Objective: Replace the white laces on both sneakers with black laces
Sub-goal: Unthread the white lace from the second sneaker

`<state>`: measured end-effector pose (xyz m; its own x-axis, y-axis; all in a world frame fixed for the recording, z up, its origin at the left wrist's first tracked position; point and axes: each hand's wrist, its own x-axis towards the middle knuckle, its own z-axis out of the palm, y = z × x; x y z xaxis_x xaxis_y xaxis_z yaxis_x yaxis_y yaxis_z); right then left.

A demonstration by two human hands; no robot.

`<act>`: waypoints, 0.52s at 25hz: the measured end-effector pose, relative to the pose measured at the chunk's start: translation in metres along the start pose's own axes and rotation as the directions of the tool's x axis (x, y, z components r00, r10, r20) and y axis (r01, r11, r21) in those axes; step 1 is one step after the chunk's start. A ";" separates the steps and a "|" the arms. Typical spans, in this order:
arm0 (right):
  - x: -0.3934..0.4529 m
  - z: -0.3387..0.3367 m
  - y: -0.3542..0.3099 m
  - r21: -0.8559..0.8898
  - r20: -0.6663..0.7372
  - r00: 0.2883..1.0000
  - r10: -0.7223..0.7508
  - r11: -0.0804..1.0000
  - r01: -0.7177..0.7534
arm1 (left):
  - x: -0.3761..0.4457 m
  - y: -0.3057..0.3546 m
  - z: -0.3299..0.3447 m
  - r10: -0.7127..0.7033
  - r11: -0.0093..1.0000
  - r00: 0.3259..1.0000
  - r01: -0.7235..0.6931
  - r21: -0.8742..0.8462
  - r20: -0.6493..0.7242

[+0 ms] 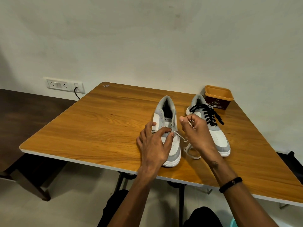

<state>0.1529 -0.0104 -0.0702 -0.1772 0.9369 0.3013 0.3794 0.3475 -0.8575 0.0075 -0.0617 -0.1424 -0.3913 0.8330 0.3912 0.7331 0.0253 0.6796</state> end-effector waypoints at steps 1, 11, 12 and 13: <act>-0.001 -0.004 0.002 -0.122 -0.010 0.999 -0.045 0.992 0.044 | 0.000 0.000 0.000 -0.002 1.000 1.000 0.002 -0.002 -0.002; -0.007 -0.003 0.008 -0.649 0.128 0.949 -0.289 0.699 0.300 | 0.000 0.000 0.000 -0.002 1.000 1.000 0.002 -0.007 0.000; -0.007 0.001 0.008 -0.643 0.096 0.945 -0.313 0.705 0.299 | 0.000 0.000 0.000 -0.002 1.000 1.000 0.002 -0.005 0.003; -0.007 0.003 0.009 -0.603 0.082 0.942 -0.325 0.737 0.306 | 0.000 0.000 0.000 -0.002 1.000 1.000 0.002 -0.001 0.003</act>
<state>0.1544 -0.0141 -0.0815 -0.3644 0.7670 0.5281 0.7729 0.5655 -0.2879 0.0075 -0.0620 -0.1424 -0.3908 0.8346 0.3883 0.7318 0.0259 0.6810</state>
